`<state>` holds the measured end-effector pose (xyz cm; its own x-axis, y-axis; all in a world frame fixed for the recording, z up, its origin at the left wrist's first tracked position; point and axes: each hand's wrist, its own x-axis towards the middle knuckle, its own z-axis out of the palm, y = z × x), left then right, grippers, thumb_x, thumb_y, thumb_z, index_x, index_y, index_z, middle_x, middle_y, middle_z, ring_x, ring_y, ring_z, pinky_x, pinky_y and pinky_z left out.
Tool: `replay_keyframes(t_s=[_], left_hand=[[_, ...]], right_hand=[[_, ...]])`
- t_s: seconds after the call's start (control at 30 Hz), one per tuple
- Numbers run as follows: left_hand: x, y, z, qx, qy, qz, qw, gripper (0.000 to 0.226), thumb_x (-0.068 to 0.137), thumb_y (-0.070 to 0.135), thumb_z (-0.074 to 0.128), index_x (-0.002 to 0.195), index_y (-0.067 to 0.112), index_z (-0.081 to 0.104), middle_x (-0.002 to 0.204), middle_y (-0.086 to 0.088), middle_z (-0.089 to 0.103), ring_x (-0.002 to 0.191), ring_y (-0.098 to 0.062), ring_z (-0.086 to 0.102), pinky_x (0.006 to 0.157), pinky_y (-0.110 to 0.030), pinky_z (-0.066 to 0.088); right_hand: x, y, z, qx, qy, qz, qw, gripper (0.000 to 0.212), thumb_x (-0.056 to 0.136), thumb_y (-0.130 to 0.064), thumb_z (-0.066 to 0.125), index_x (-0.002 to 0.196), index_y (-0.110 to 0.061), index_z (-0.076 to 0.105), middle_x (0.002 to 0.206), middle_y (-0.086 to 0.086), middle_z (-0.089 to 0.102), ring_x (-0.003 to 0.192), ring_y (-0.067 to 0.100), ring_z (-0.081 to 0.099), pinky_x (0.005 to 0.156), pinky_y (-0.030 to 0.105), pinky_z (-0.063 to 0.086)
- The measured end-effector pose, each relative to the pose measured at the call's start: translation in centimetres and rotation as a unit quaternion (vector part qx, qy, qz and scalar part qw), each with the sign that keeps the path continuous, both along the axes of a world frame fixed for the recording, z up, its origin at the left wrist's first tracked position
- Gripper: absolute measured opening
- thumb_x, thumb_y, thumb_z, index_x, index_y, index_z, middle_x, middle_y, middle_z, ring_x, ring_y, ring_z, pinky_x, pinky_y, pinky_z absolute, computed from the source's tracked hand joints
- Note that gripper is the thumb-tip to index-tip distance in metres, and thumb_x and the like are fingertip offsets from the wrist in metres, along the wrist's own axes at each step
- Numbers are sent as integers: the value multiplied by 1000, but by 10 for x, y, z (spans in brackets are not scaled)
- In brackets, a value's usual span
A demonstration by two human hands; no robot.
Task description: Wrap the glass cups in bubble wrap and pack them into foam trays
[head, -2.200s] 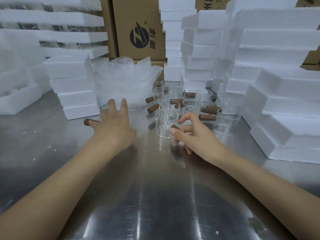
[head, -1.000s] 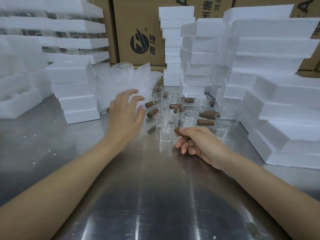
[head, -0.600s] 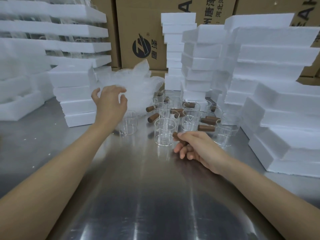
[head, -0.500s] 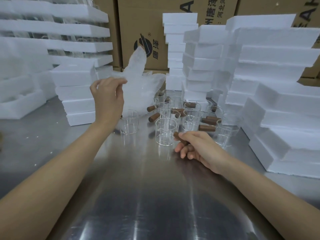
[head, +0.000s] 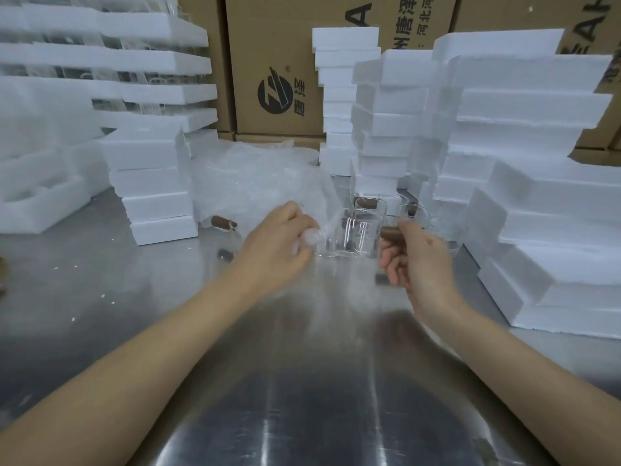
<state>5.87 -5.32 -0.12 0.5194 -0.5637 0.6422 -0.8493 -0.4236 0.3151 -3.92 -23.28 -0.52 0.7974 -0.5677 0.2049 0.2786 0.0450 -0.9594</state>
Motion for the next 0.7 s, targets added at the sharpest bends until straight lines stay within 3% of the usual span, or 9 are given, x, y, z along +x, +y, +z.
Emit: replay_keyframes(t_s=[0.07, 0.17, 0.27, 0.3, 0.37, 0.43, 0.57, 0.63, 0.7], left_hand=[[-1, -3, -10, 28, 17, -1, 999, 19, 86, 18, 62, 103, 11, 63, 99, 2, 48, 93, -16, 51, 78, -35, 44], [-2, -3, -17, 75, 29, -19, 997, 41, 84, 39, 66, 119, 23, 52, 109, 11, 47, 96, -2, 47, 75, -24, 37], [0, -2, -17, 127, 63, -21, 990, 52, 83, 21, 66, 131, 26, 47, 105, 12, 51, 91, -8, 53, 79, -30, 46], [1, -3, -15, 115, 79, -39, 989, 43, 84, 14, 63, 125, 22, 54, 99, 9, 56, 87, -11, 56, 76, -32, 47], [1, -1, -9, 28, 169, -120, 978, 12, 90, 12, 61, 94, 20, 68, 80, 6, 62, 74, -9, 58, 68, -27, 46], [-1, 4, 1, -40, 266, -197, 943, 18, 92, 21, 62, 78, 31, 69, 72, 10, 64, 67, -5, 56, 65, -22, 45], [-8, 6, 3, 2, 262, -230, 937, 27, 90, 34, 64, 67, 22, 60, 68, 6, 51, 63, -9, 46, 62, -22, 37], [-13, 2, 10, -119, 374, -243, 887, 19, 85, 30, 62, 68, 25, 69, 65, 12, 62, 62, -8, 55, 65, -23, 43], [-11, 0, 21, -272, 524, -242, 770, 16, 76, 28, 61, 65, 22, 71, 62, 11, 67, 64, -9, 61, 71, -29, 47]], right_hand=[[-1, -1, 1, -4, -20, -22, 1000, 46, 98, -34, 48, 64, -5, 59, 45, 6, 55, 28, 14, 38, 31, 17, 28], [-2, -1, 3, 5, -40, -37, 999, 45, 99, -33, 47, 68, -3, 60, 48, 7, 56, 30, 15, 37, 31, 20, 30], [-3, 0, 6, 25, -60, -52, 997, 43, 99, -29, 46, 67, -4, 60, 48, 7, 56, 32, 14, 38, 31, 20, 29], [-3, 1, 8, 34, -67, -59, 995, 43, 99, -29, 46, 67, -5, 60, 47, 6, 55, 32, 14, 38, 31, 19, 28], [-5, 1, 11, 54, -73, -75, 993, 43, 98, -29, 44, 65, -5, 59, 44, 5, 53, 30, 13, 37, 31, 16, 25], [-6, 0, 15, 75, -74, -85, 991, 44, 96, -29, 42, 63, -5, 58, 42, 4, 52, 29, 13, 35, 31, 15, 23], [-7, -1, 19, 98, -67, -91, 989, 44, 95, -30, 42, 60, -7, 57, 42, 4, 51, 28, 12, 34, 30, 14, 21], [-6, -1, 19, 103, -64, -91, 988, 44, 95, -30, 41, 61, -7, 57, 41, 4, 51, 28, 12, 33, 30, 14, 20], [-6, 0, 19, 105, -63, -89, 988, 44, 95, -29, 41, 61, -6, 57, 42, 4, 51, 28, 12, 34, 30, 14, 20]])
